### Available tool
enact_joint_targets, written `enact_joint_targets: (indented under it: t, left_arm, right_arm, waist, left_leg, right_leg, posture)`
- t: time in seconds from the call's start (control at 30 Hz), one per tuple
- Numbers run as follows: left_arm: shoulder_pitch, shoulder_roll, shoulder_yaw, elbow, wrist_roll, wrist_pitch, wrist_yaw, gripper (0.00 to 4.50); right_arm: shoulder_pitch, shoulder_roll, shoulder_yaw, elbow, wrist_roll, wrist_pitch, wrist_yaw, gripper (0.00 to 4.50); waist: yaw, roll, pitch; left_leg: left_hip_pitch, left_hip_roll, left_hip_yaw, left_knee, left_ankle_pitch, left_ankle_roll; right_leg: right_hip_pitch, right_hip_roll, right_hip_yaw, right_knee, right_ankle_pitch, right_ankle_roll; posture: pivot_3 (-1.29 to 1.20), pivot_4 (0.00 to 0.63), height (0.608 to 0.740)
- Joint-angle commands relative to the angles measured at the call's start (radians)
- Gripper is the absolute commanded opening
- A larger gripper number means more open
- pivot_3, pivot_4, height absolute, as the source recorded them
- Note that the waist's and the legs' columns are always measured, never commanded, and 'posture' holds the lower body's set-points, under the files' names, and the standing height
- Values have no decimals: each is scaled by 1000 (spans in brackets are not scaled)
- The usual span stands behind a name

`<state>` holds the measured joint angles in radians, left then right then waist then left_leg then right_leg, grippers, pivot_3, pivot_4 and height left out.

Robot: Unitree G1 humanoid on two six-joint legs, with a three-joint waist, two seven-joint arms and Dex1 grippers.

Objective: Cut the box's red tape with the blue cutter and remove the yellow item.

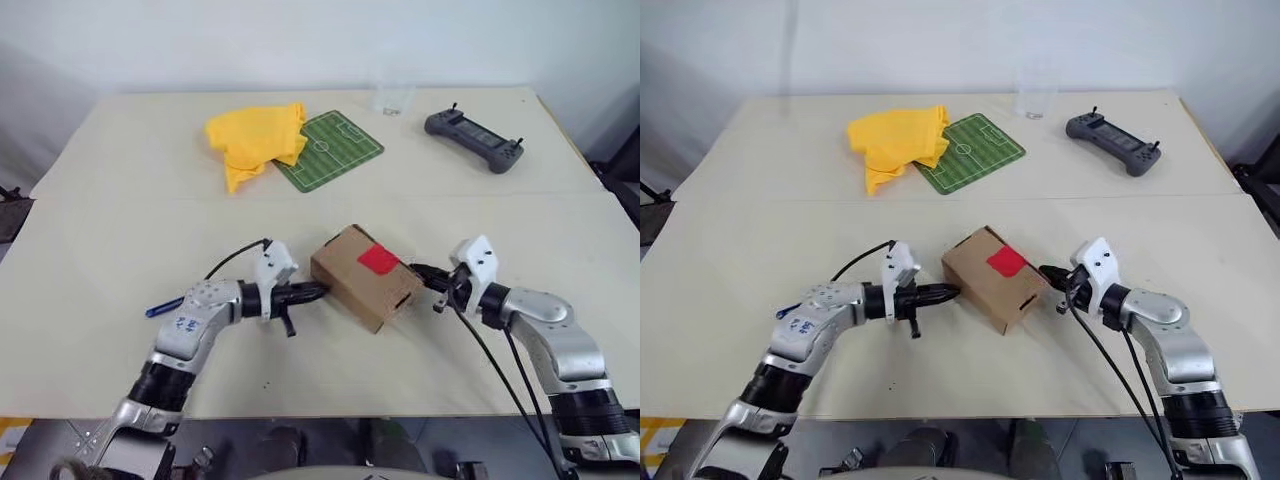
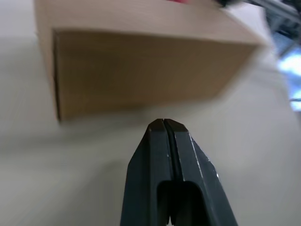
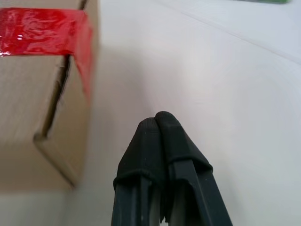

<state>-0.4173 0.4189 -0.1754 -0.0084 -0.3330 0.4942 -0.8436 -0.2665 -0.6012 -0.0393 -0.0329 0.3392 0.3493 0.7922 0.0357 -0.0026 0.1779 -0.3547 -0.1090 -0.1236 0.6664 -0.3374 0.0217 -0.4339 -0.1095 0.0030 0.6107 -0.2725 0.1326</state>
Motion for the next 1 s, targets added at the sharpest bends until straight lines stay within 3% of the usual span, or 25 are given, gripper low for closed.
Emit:
enact_joint_targets:
  t: [0.03,0.3,0.67,0.8,0.9,1.0]
  left_arm:
    - [-22,-34,-34,-3,45,-42,25,7]
    - [15,-3,-30,-57,40,-39,-17,7]
    - [162,204,243,-142,-140,-48,-169,7]
    - [309,361,508,-165,-174,-135,-243,878]
    - [396,433,722,40,-186,-277,-317,1822]
    - [399,501,786,252,-143,-383,-356,2596]
  right_arm:
    - [-2,-40,11,-33,19,14,83,0]
    - [35,-80,-43,-21,21,-3,112,0]
    - [246,-177,-218,-233,216,4,290,0]
    - [332,-226,-365,-397,370,56,354,935]
    - [343,-197,-371,-543,447,32,336,1945]
    - [309,-183,-307,-604,434,-1,333,2848]
  waist:
    - [-15,0,0]
    - [-12,0,0]
    - [-12,0,0]
    - [-12,0,0]
    - [-15,0,0]
    - [-11,0,0]
  left_leg:
    - [-1,1,0,-1,0,0]
    - [-2,0,2,0,0,0]
    - [-1,1,2,-1,-1,0]
    - [-1,1,1,0,-1,0]
    - [-1,5,2,-3,-3,-2]
    - [1,7,2,-2,-3,-3]
  right_leg:
    - [-1,0,0,1,0,0]
    - [-5,0,3,1,0,0]
    - [-5,0,3,0,0,-1]
    - [-4,-1,4,0,-1,-1]
    - [-5,2,3,-1,-2,-4]
    - [-3,3,2,0,-2,-5]
  posture:
    - [0,150,740]
    - [0,150,740]
    - [0,150,740]
    - [0,150,740]
    - [0,150,740]
    - [0,150,740]
